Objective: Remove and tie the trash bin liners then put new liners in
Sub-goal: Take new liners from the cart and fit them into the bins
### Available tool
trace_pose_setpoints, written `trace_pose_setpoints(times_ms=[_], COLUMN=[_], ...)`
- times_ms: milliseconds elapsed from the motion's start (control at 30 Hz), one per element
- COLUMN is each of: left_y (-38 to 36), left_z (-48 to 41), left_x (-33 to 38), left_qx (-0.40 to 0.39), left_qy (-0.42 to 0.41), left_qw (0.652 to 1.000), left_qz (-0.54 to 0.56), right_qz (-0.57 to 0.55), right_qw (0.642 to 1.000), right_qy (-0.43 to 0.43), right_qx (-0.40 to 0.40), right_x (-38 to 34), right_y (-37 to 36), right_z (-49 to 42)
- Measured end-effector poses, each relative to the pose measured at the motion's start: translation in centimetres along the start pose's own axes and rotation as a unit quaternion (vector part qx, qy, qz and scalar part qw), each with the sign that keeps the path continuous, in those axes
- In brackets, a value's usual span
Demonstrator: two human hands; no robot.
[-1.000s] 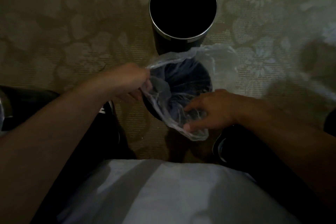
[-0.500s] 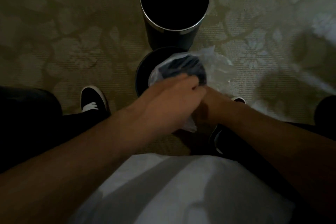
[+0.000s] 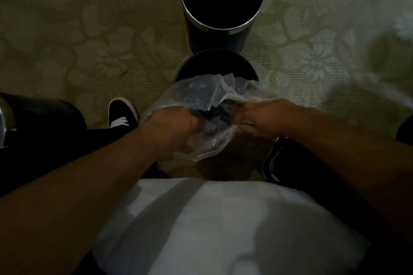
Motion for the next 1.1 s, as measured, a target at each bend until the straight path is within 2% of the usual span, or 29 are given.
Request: trace_pose_setpoints(times_ms=[100,167,200,233,267,300,333,367,433,500,567,667,733,800,933,1033,1100], left_y=[-1.3,-2.0,-1.9,-2.1,-2.2,-3.2,-4.0,-4.4,-5.2,-5.0,-4.3,-3.1,-2.8,-2.2,-0.6,0.0,0.4], left_z=[-0.1,-0.4,-0.3,-0.3,-0.3,-0.5,-0.5,-0.3,-0.2,-0.5,-0.8,-1.8,-2.8,-3.9,-6.2,-7.5,-7.9], left_x=[0.1,0.5,0.5,0.3,0.3,0.1,-0.3,-0.7,-1.4,-2.2,-2.8,-3.6,-4.5,-5.4,-7.1,-7.8,-7.9], left_qx=[-0.015,0.041,0.096,0.110,0.086,0.028,0.004,-0.011,-0.044,0.005,0.055,0.103,0.145,0.207,0.278,0.267,0.269], left_qy=[0.007,0.031,0.052,0.060,0.076,0.113,0.172,0.231,0.293,0.309,0.305,0.305,0.304,0.299,0.263,0.233,0.239], left_qw=[1.000,0.997,0.992,0.992,0.993,0.987,0.957,0.910,0.805,0.674,0.577,0.498,0.480,0.481,0.521,0.573,0.601], left_qz=[-0.005,-0.059,-0.058,-0.022,0.022,0.113,0.233,0.344,0.515,0.671,0.756,0.805,0.810,0.797,0.763,0.739,0.714], right_qz=[0.018,-0.018,-0.038,-0.065,-0.082,-0.097,-0.107,-0.128,-0.180,-0.236,-0.306,-0.438,-0.508,-0.519,-0.508,-0.527,-0.519], right_qw=[0.999,0.998,0.993,0.984,0.980,0.979,0.980,0.975,0.957,0.934,0.891,0.784,0.716,0.692,0.701,0.703,0.720], right_qy=[0.021,-0.033,-0.068,-0.107,-0.119,-0.124,-0.138,-0.169,-0.226,-0.266,-0.323,-0.402,-0.426,-0.409,-0.342,-0.308,-0.311], right_qx=[0.031,-0.042,-0.085,-0.127,-0.138,-0.126,-0.095,-0.070,-0.034,0.013,0.094,0.178,0.219,0.291,0.366,0.365,0.340], right_x=[0.5,0.5,0.7,0.9,1.0,1.2,1.5,1.8,2.1,2.6,3.5,5.6,7.0,7.8,8.4,9.3,9.8], right_y=[-1.4,-1.5,-1.9,-2.1,-2.4,-2.5,-2.6,-2.6,-2.6,-3.2,-3.4,-4.4,-4.8,-3.7,-0.9,-0.5,-0.5], right_z=[0.1,0.3,0.3,0.4,0.5,0.4,0.7,1.0,1.6,1.6,1.4,1.1,0.3,-0.8,-3.1,-4.5,-5.1])
Point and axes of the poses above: each hand's wrist, its own z-axis away from the middle knuckle, its own y-axis out of the back of the hand, x = y × z, the point moved 3 cm from there along -z, towards the middle knuckle, and after that the axes turned 5 degrees about x, right-handed, at the moved point
